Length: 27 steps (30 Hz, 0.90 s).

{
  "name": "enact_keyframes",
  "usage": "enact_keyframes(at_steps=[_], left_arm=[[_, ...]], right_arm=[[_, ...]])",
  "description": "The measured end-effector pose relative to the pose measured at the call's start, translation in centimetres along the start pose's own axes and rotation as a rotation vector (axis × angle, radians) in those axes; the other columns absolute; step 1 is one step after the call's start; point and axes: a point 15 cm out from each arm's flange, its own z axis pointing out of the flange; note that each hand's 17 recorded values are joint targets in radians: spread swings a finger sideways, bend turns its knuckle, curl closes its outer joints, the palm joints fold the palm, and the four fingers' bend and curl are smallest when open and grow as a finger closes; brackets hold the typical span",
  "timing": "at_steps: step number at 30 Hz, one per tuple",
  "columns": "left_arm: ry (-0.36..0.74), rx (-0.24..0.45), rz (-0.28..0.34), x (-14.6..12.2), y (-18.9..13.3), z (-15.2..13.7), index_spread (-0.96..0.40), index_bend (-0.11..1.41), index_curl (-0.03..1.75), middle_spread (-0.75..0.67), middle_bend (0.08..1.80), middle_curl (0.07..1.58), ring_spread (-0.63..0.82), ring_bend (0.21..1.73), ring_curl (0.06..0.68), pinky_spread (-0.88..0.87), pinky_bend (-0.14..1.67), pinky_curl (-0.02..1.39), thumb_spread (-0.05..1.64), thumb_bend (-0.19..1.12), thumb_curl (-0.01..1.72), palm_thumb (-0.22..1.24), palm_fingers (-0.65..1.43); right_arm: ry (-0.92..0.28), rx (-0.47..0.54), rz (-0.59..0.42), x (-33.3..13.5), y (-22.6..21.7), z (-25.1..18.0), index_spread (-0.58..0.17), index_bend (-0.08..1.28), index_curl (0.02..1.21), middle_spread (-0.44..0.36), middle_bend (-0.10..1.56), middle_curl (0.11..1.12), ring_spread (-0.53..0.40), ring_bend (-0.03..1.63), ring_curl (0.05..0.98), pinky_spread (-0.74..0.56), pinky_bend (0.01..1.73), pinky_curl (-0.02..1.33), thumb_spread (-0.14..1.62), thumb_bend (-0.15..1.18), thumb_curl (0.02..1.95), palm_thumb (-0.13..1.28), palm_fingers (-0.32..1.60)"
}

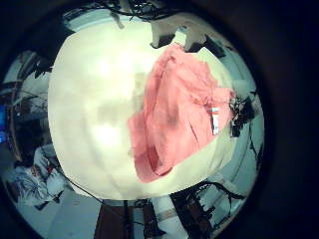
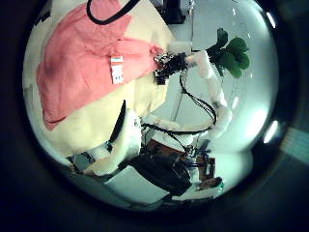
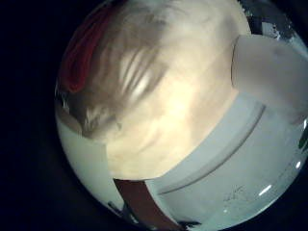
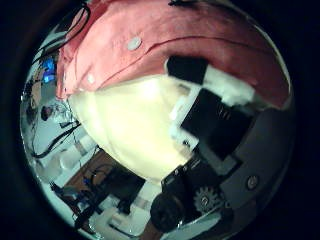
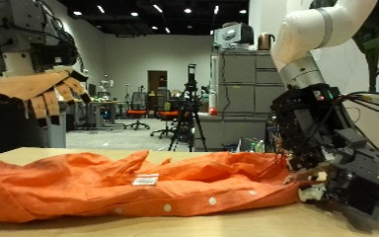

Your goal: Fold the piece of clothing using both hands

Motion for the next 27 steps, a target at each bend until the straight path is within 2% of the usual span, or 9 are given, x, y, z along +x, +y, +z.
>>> enact_keyframes(at_steps=[1, 3, 4, 11, 16, 21, 24, 27], left_arm=[[-0.002, -0.001, 0.002, 0.2, 0.0, 0.0, 0.09, 0.15, 0.28, 0.34, 0.21, 0.32, 0.48, 0.49, 0.248, 0.56, 0.26, 0.31, 1.26, -0.01, 0.3, 0.46, 0.04], [-0.005, -0.004, 0.003, 0.2, 0.0, 0.1, 0.09, 0.15, 0.28, 0.34, 0.21, 0.32, 0.49, 0.49, 0.247, 0.55, 0.26, 0.32, 1.26, -0.01, 0.3, 0.46, 0.04], [-0.004, -0.004, 0.004, 0.2, 0.0, 0.1, 0.09, 0.15, 0.28, 0.34, 0.21, 0.32, 0.49, 0.49, 0.246, 0.55, 0.25, 0.32, 1.26, -0.01, 0.3, 0.46, 0.04], [0.0, -0.003, 0.004, -0.2, 0.2, 0.0, 0.09, 0.15, 0.28, 0.32, 0.23, 0.33, 0.48, 0.5, 0.242, 0.54, 0.24, 0.32, 1.26, -0.01, 0.3, 0.46, 0.05], [0.003, -0.001, -0.005, -1.1, 0.5, -0.2, 0.1, 0.15, 0.28, 0.31, 0.24, 0.34, 0.47, 0.5, 0.239, 0.54, 0.24, 0.32, 1.26, -0.01, 0.3, 0.46, 0.06], [0.008, 0.009, -0.032, -3.2, 1.6, -1.0, 0.1, 0.15, 0.28, 0.31, 0.24, 0.34, 0.47, 0.49, 0.234, 0.54, 0.24, 0.32, 1.26, -0.01, 0.3, 0.46, 0.07], [0.013, 0.01, -0.054, -5.0, 2.8, -1.5, 0.1, 0.15, 0.28, 0.31, 0.24, 0.34, 0.47, 0.49, 0.232, 0.54, 0.23, 0.32, 1.26, -0.01, 0.3, 0.45, 0.07], [0.025, 0.026, -0.069, -6.7, 3.9, -2.1, 0.1, 0.15, 0.27, 0.31, 0.25, 0.34, 0.47, 0.49, 0.23, 0.54, 0.23, 0.32, 1.26, -0.01, 0.3, 0.45, 0.07]], right_arm=[[0.001, 0.002, -0.006, -0.2, 0.7, -0.2, -0.377, 0.65, 0.63, -0.18, 0.93, 0.62, -0.273, 1.0, 0.473, -0.47, 0.85, 0.49, 0.93, 0.01, 0.39, 0.92, 1.44], [0.005, 0.007, -0.016, -0.4, 1.7, -0.6, -0.368, 0.72, 0.67, -0.176, 0.99, 0.64, -0.266, 1.06, 0.499, -0.45, 0.93, 0.53, 0.93, 0.02, 0.41, 0.97, 1.4], [0.008, 0.011, -0.023, -0.5, 2.1, -0.8, -0.358, 0.78, 0.7, -0.172, 1.05, 0.67, -0.259, 1.11, 0.526, -0.43, 1.0, 0.57, 0.93, 0.06, 0.45, 1.05, 1.35], [0.017, 0.048, -0.029, 0.3, 6.3, -3.5, -0.315, 0.95, 0.81, -0.149, 1.23, 0.75, -0.235, 1.3, 0.625, -0.34, 1.18, 0.71, 0.95, 0.14, 0.56, 1.22, 1.17], [0.019, -0.001, -0.039, 0.7, 10.0, -5.4, -0.294, 1.01, 0.85, -0.138, 1.29, 0.78, -0.233, 1.35, 0.666, -0.31, 1.22, 0.78, 0.95, 0.17, 0.62, 1.25, 1.1], [0.069, 0.1, -0.008, 1.9, 11.0, -10.6, -0.273, 1.03, 0.87, -0.128, 1.34, 0.78, -0.23, 1.36, 0.696, -0.27, 1.22, 0.85, 0.95, 0.18, 0.69, 1.23, 1.07], [0.099, 0.136, -0.043, 0.6, 10.2, -12.9, -0.266, 1.04, 0.88, -0.125, 1.34, 0.78, -0.23, 1.36, 0.706, -0.26, 1.21, 0.88, 0.95, 0.18, 0.72, 1.23, 1.06], [0.156, 0.2, -0.125, -3.0, 8.4, -16.5, -0.26, 1.04, 0.89, -0.122, 1.35, 0.78, -0.23, 1.37, 0.717, -0.26, 1.19, 0.92, 0.95, 0.18, 0.75, 1.22, 1.05]])
